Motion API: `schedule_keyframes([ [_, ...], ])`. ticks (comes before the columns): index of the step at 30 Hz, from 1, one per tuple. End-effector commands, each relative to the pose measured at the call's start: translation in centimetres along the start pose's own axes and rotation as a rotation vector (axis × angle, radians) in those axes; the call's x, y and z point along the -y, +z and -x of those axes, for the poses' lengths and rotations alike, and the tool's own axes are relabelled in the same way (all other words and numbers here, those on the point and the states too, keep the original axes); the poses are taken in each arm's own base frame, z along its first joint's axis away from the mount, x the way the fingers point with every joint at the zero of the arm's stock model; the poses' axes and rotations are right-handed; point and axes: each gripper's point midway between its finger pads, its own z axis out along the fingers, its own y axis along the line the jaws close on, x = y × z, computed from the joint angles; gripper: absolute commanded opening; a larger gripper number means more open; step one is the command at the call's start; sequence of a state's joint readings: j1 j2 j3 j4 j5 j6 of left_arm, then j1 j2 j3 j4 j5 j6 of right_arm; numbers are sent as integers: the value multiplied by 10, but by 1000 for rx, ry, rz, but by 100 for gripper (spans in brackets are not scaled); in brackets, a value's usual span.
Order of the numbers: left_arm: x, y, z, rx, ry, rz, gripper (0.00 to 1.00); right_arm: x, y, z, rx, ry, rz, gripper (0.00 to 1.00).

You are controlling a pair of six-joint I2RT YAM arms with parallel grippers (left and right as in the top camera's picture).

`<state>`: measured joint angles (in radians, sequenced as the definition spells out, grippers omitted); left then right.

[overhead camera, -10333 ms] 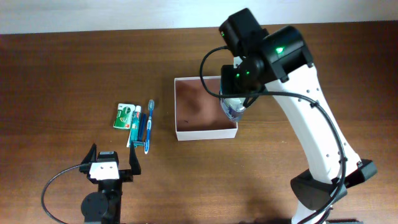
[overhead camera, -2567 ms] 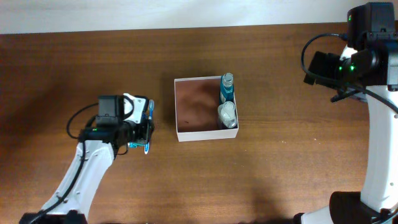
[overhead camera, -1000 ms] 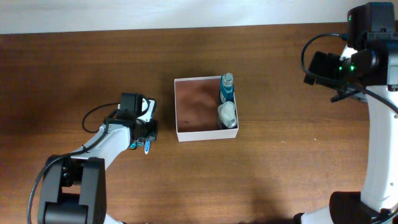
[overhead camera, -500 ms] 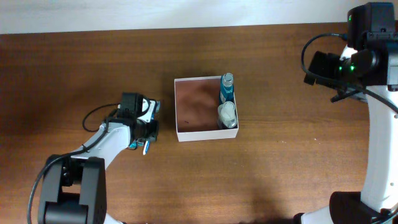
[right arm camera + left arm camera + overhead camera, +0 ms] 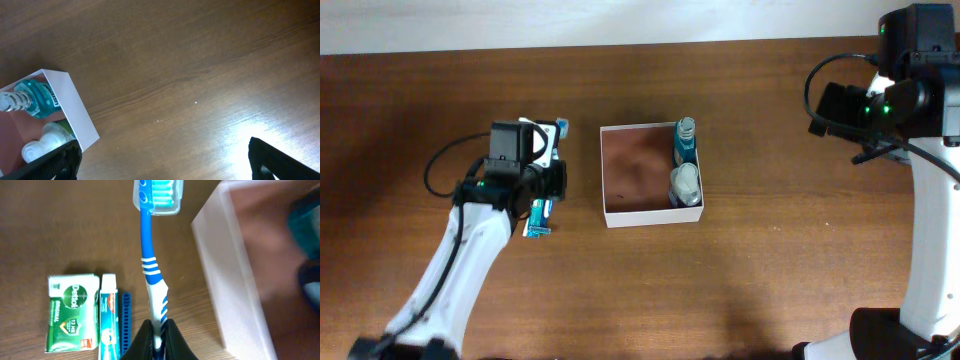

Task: Pack container
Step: 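Carry the toothbrush right into the box and release it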

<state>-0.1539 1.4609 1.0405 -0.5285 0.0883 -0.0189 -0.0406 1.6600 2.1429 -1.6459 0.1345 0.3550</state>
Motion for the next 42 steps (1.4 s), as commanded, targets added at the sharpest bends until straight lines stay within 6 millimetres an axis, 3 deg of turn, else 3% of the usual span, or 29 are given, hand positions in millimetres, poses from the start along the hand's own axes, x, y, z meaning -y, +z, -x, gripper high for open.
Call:
schedule_keyframes([
  [1, 32, -36, 25, 116, 9, -53, 1, 3, 0, 2, 6, -1, -10, 99],
  [7, 85, -56, 42, 207, -126, -171, 1, 3, 0, 2, 6, -1, -10, 98],
  [12, 115, -59, 47, 226, -208, -238, 1, 3, 0, 2, 6, -1, -10, 98],
  [18, 117, -42, 44, 244, -200, -120, 1, 3, 0, 2, 6, -1, -10, 99],
  [21, 131, -16, 37, 203, -176, -126, 1, 3, 0, 2, 6, -1, -10, 98],
  [26, 134, 27, 27, 154, -169, -105, 1, 3, 0, 2, 6, -1, -10, 98],
  [29, 134, 42, 21, 130, -167, -94, 1, 3, 0, 2, 6, -1, -10, 98],
  [34, 132, 57, 15, 113, -165, -75, 1, 3, 0, 2, 6, -1, -10, 98],
  [42, 128, 61, 1, 58, -157, -51, 1, 3, 0, 2, 6, -1, -10, 98],
])
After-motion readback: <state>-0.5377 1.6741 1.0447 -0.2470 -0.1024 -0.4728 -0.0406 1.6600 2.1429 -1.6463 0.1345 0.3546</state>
